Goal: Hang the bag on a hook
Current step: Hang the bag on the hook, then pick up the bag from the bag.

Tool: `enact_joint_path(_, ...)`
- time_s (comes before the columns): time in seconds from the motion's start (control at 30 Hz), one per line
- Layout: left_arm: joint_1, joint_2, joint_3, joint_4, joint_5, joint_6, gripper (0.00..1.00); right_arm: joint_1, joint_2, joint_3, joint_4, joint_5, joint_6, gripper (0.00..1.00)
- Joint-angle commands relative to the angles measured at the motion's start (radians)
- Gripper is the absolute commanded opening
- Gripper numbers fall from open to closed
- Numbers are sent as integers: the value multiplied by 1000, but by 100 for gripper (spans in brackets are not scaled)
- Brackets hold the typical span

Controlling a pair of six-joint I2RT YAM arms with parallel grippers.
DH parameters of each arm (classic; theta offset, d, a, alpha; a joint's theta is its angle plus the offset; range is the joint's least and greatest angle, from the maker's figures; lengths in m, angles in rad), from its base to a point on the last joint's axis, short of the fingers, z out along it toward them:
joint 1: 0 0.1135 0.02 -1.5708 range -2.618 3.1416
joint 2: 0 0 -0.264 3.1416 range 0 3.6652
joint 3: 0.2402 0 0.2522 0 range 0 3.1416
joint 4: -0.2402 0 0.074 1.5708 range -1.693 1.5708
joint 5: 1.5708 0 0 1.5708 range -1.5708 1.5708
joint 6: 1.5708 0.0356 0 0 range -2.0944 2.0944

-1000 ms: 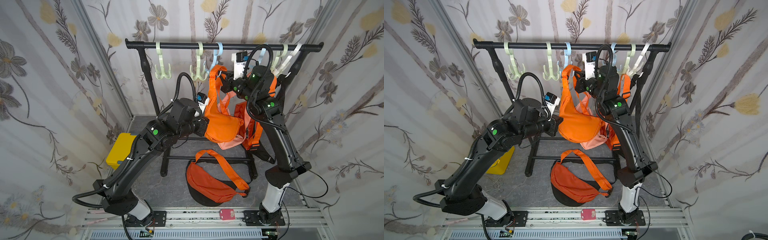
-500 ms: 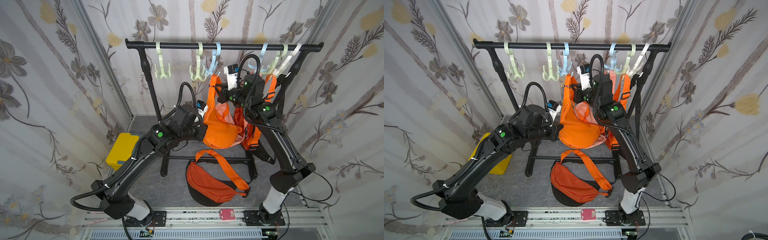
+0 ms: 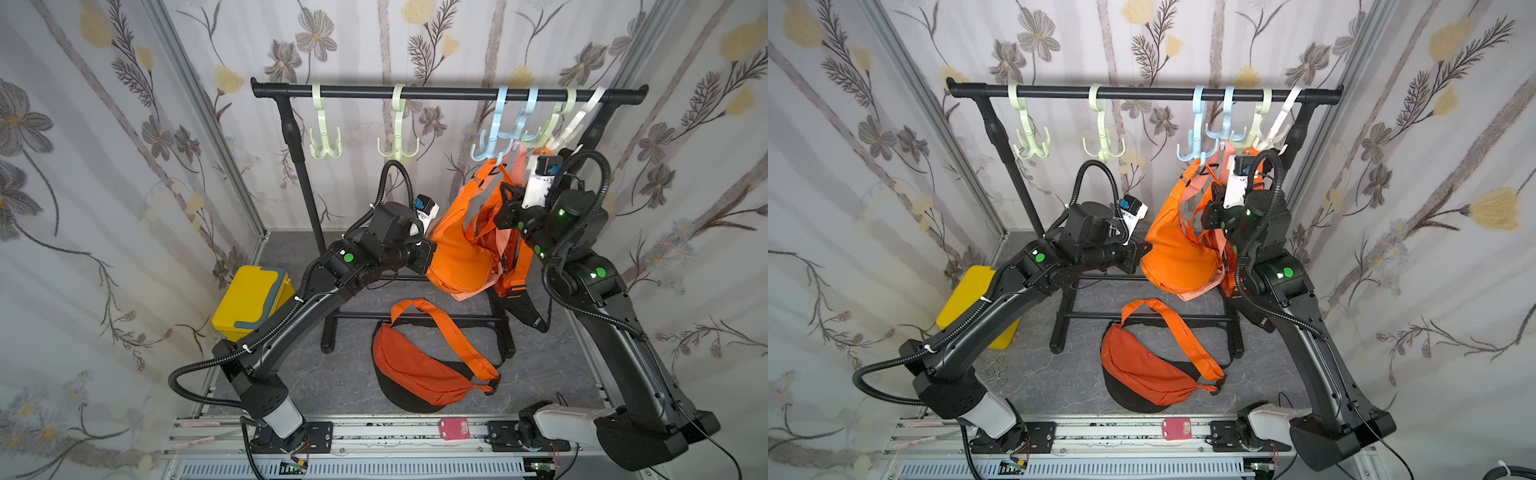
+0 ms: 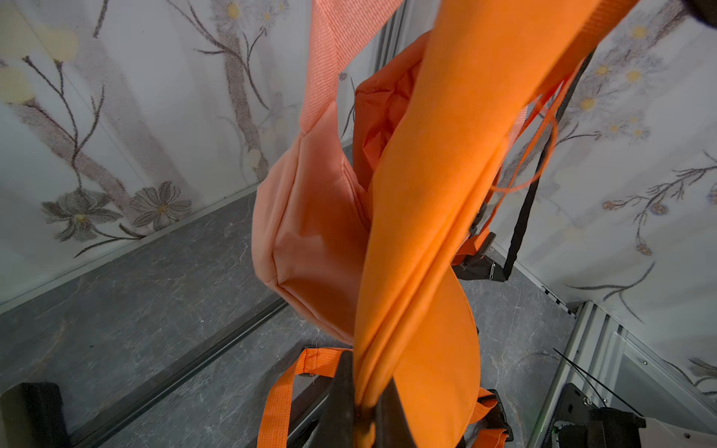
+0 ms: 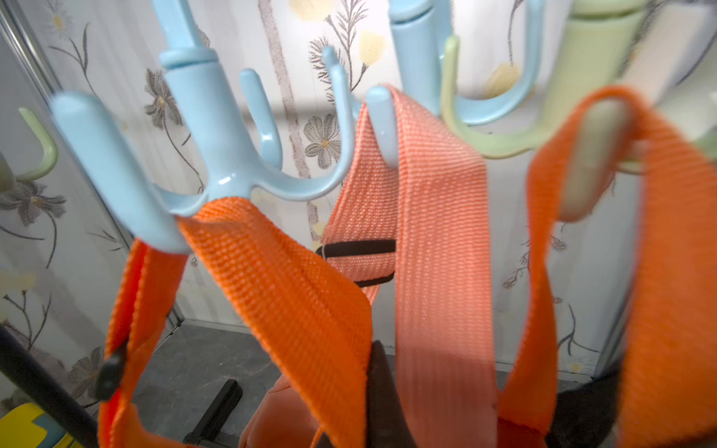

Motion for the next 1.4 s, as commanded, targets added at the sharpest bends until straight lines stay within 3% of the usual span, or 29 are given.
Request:
enact_joint_path(0.0, 2, -13, -11, -22, -19, -30, 42, -6, -50, -66, 31, 18, -12, 14)
enact_joint_path(0.03, 2, -30, -33, -15, -22, -34, 59, -4, -60, -82, 33, -14, -12, 24)
enact_joint_path(0.1, 3, -84, -116, 26, -10, -47, 75, -2, -80, -118, 39, -58, -13, 44)
enact_joint_path(0.2, 2, -215, -295, 121, -13, -73, 83, 6, -141, -211, 85, -82, -8, 60)
enact_joint_path(0.37, 5, -469, -589, 247, -88, -152, 91, 26, -256, -360, 122, -80, 16, 75)
enact_joint_path(0.6, 5, -697, -919, 369, -140, -348, 94, 80, -390, -560, 126, -66, 72, 84)
enact_joint_path(0.77, -7, -823, -1272, 602, -145, -660, 94, 161, -515, -780, 154, 6, 155, 93)
enact_joint_path(0.87, -65, -832, -1423, 669, -196, -788, 95, 187, -572, -913, 153, 33, 213, 94)
enact_joint_path(1.0, -175, -763, -1478, 650, -305, -852, 96, 201, -625, -1040, 165, 38, 280, 94)
enact_joint_path(1.37, -222, -518, -1532, 775, -245, -935, 89, 229, -681, -1190, 198, 35, 382, 93)
